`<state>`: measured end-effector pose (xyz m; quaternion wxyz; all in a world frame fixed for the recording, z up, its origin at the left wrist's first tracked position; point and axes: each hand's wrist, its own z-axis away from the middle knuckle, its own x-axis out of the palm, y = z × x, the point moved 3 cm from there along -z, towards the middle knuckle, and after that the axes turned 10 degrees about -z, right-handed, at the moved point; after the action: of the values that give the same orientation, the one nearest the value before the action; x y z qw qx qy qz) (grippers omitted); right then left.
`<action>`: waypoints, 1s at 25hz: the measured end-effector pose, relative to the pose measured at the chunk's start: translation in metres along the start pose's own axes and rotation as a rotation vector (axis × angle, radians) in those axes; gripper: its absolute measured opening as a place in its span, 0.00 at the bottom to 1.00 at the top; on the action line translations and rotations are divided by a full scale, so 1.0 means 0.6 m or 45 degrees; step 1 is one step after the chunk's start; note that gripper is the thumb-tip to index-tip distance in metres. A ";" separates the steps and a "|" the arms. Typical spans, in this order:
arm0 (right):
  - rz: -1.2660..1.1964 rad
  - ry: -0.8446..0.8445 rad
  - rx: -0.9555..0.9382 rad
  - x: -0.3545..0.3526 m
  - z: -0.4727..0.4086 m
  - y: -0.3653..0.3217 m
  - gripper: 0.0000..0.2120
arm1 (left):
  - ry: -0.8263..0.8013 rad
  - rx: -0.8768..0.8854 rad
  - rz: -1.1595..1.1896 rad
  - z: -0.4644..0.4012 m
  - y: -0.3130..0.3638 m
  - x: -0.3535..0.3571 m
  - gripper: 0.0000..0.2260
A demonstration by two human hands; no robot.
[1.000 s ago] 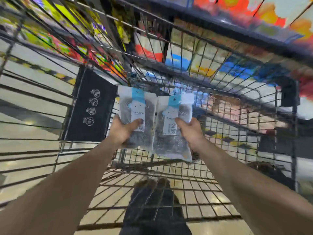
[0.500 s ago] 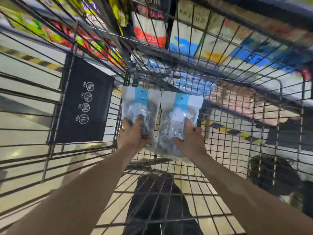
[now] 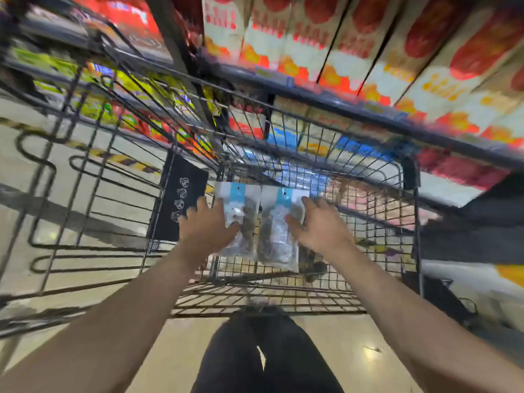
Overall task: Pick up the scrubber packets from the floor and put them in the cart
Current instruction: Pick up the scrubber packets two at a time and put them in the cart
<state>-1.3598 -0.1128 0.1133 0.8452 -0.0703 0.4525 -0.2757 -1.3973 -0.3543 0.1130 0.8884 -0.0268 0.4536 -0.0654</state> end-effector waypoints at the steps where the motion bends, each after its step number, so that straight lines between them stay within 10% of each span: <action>1: 0.013 0.100 -0.047 -0.053 0.035 -0.014 0.36 | 0.069 0.028 -0.038 0.034 -0.001 -0.050 0.33; 14: 0.032 0.824 0.093 -0.375 0.375 -0.074 0.41 | 0.793 0.651 -0.262 0.260 0.085 -0.465 0.33; 25: -0.379 1.203 1.217 -0.114 0.871 0.052 0.39 | 0.777 1.850 -0.615 0.592 0.365 -0.309 0.36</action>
<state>-0.9574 -0.1187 0.4547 0.4487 0.3766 0.5867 -0.5591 -1.1974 -0.1157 0.4469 0.4833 0.4768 0.5013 -0.5364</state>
